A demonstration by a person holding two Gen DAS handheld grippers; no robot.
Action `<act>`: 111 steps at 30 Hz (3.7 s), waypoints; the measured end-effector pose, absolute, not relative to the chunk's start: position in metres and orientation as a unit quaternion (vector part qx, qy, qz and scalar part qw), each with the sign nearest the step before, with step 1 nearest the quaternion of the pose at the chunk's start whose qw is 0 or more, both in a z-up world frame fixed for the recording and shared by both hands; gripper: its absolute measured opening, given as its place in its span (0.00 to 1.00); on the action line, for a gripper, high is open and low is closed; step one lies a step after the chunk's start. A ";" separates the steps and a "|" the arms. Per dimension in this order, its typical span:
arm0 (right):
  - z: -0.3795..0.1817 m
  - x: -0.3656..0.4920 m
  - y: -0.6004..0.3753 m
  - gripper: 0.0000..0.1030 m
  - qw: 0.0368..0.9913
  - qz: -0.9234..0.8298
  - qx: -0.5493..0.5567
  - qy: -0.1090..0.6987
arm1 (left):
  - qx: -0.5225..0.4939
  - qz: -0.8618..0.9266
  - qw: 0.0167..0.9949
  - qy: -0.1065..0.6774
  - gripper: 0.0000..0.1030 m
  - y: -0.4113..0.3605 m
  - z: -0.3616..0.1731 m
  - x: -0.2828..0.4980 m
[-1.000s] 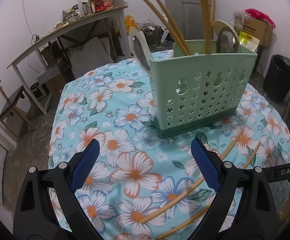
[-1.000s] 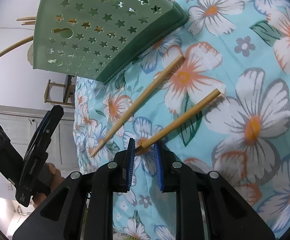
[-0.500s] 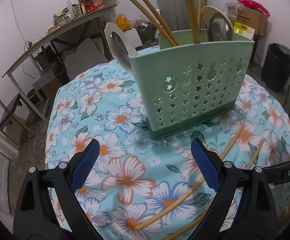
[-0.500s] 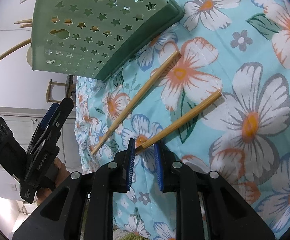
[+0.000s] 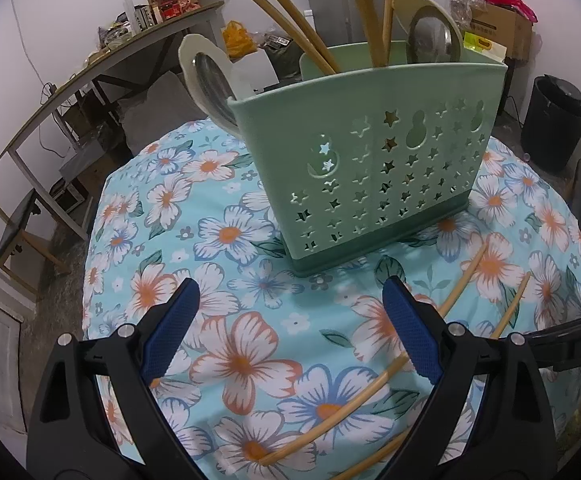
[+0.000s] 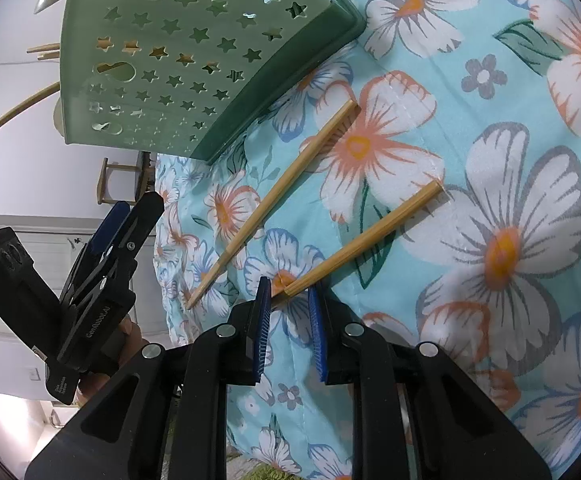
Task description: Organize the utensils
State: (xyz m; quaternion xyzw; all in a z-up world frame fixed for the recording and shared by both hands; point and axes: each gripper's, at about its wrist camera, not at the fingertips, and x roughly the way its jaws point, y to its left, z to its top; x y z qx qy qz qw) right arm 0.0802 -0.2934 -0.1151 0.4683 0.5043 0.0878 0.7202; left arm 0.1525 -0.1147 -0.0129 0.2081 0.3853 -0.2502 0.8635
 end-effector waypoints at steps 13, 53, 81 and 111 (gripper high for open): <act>-0.120 0.080 -0.296 0.18 0.720 0.093 0.470 0.503 | 0.218 -0.258 0.858 0.386 0.86 -0.125 -0.013 0.151; -0.117 0.069 -0.298 0.18 0.721 0.078 0.479 0.495 | 0.221 -0.547 0.659 0.466 0.08 -0.191 -0.068 0.152; -0.024 0.044 -0.287 0.11 0.840 0.053 0.342 0.418 | 0.101 -0.493 0.796 0.336 0.05 -0.105 0.085 0.146; 0.003 0.054 -0.278 0.10 0.875 0.032 0.280 0.395 | -0.240 -0.389 0.889 0.030 0.05 -0.099 0.205 0.191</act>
